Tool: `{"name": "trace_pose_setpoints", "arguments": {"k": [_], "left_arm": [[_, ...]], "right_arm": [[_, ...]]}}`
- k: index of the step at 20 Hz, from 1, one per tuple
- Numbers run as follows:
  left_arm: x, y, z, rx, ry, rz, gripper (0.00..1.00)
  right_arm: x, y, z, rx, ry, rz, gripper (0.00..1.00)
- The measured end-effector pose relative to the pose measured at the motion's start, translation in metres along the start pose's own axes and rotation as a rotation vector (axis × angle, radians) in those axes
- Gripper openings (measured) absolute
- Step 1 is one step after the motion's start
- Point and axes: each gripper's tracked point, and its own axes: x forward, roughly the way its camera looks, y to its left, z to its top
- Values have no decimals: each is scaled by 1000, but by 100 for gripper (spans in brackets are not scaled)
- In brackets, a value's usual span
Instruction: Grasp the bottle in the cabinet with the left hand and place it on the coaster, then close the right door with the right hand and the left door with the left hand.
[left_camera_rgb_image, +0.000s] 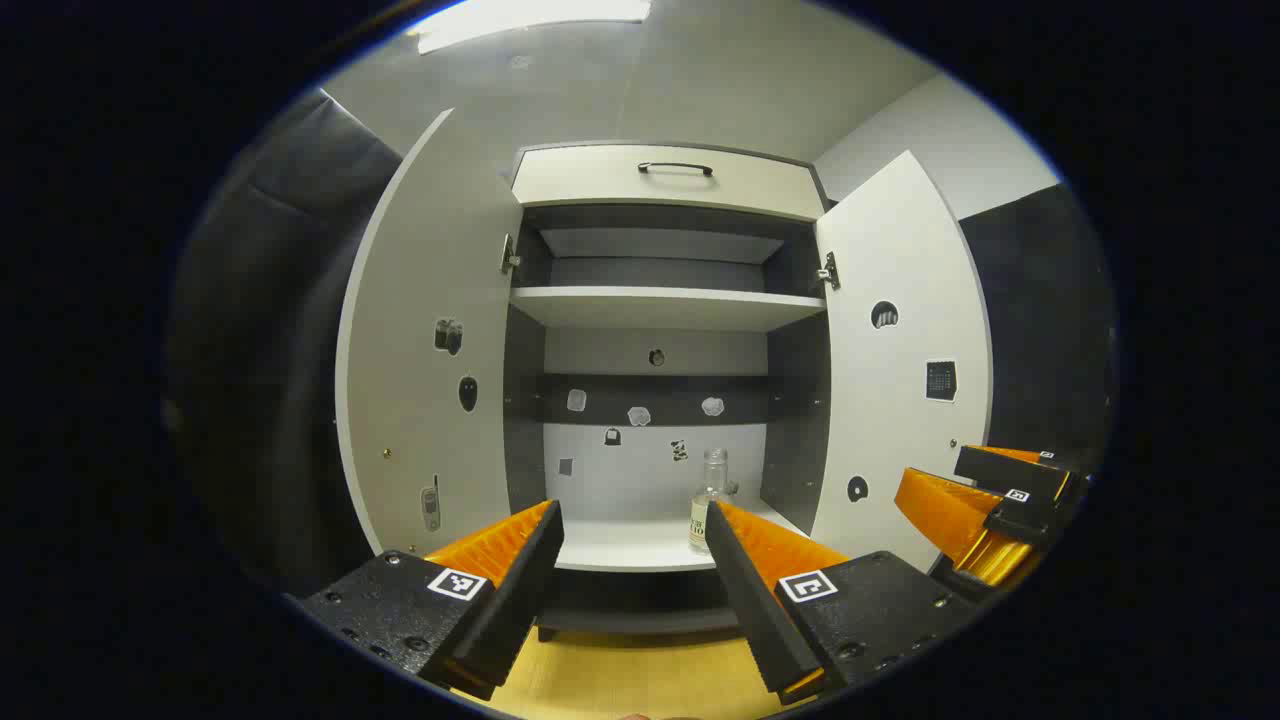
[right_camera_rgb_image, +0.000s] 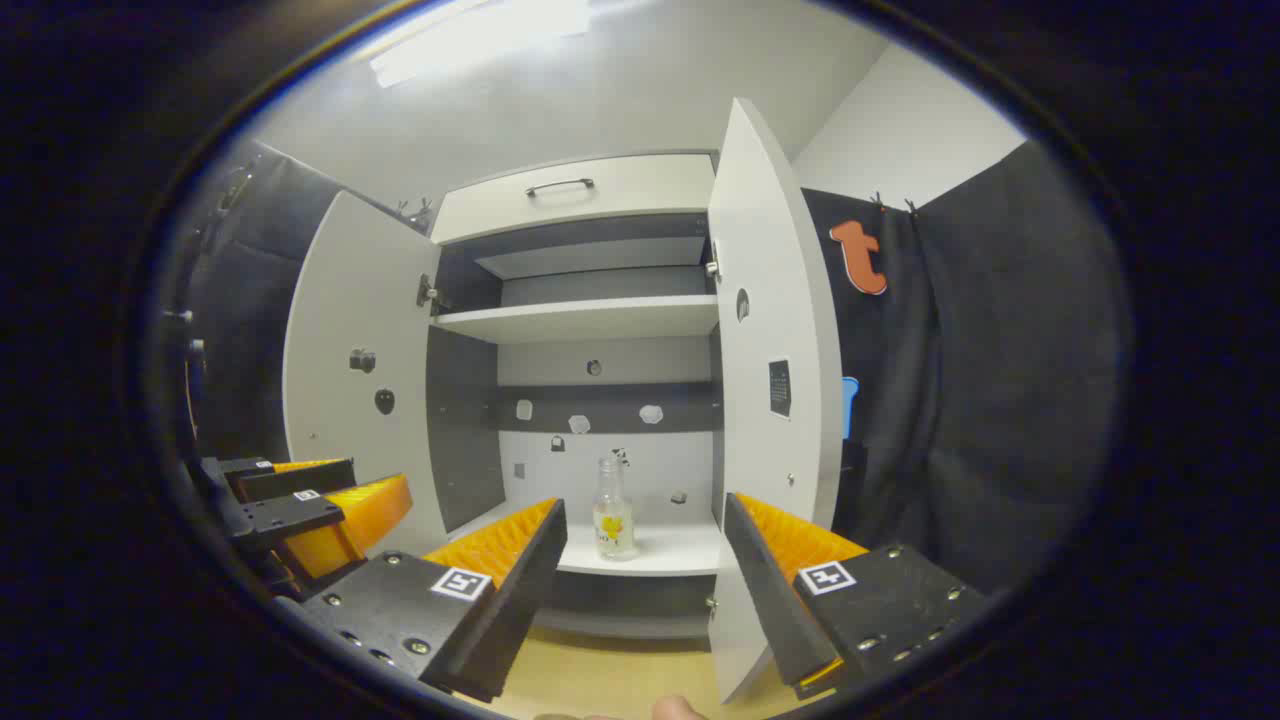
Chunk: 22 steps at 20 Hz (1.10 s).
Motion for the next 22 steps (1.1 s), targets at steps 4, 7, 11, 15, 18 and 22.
{"name": "trace_pose_setpoints", "arguments": {"k": [4,7,11,15,18,22], "left_arm": [[6,-11,2,-5,-1,-30,90],[11,-22,1,-3,-3,-59,91],[16,-34,-2,-2,8,-96,90],[23,-42,-5,9,5,-124,90],[43,-53,-11,20,6,-153,90],[91,-72,-31,6,38,-187,90]], "right_arm": [[0,-9,5,15,-11,-14,93],[-1,-13,7,17,-18,-38,93],[-4,-27,10,16,-25,-65,93],[-9,-30,12,14,-27,-74,96],[-20,-39,18,24,-33,-94,96],[-41,-70,29,16,-57,-172,93]]}}
